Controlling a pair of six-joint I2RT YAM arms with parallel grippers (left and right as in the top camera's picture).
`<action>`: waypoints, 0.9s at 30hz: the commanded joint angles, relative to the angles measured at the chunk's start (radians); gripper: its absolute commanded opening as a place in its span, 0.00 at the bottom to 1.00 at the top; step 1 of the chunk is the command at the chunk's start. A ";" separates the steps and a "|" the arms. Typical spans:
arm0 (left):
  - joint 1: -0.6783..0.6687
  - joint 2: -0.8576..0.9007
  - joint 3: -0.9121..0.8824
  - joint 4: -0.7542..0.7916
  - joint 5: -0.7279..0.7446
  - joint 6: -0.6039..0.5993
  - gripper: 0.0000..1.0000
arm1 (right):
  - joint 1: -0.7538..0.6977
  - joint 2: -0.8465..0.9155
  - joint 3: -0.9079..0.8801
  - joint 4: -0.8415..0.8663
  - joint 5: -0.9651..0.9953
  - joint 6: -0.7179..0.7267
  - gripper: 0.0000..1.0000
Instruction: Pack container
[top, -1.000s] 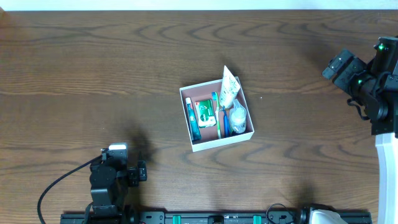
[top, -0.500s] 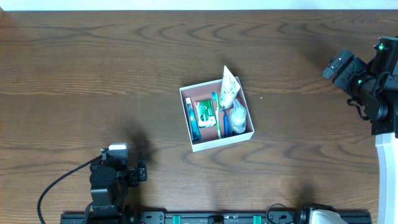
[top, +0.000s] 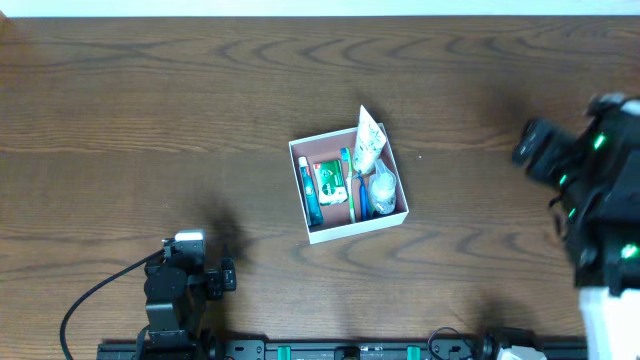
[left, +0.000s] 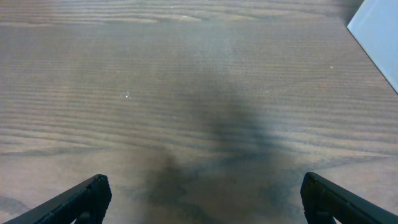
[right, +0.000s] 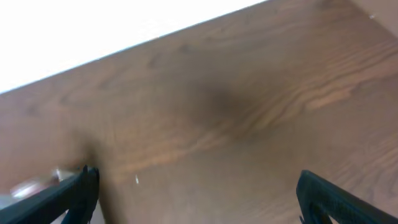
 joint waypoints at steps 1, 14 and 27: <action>0.002 -0.007 -0.011 0.004 0.011 0.002 0.98 | 0.020 -0.111 -0.217 0.068 0.010 -0.074 0.99; 0.002 -0.007 -0.011 0.004 0.011 0.002 0.98 | 0.022 -0.639 -0.719 0.209 -0.051 -0.074 0.99; 0.002 -0.007 -0.011 0.004 0.011 0.002 0.98 | 0.022 -0.919 -0.886 0.200 -0.072 -0.074 0.99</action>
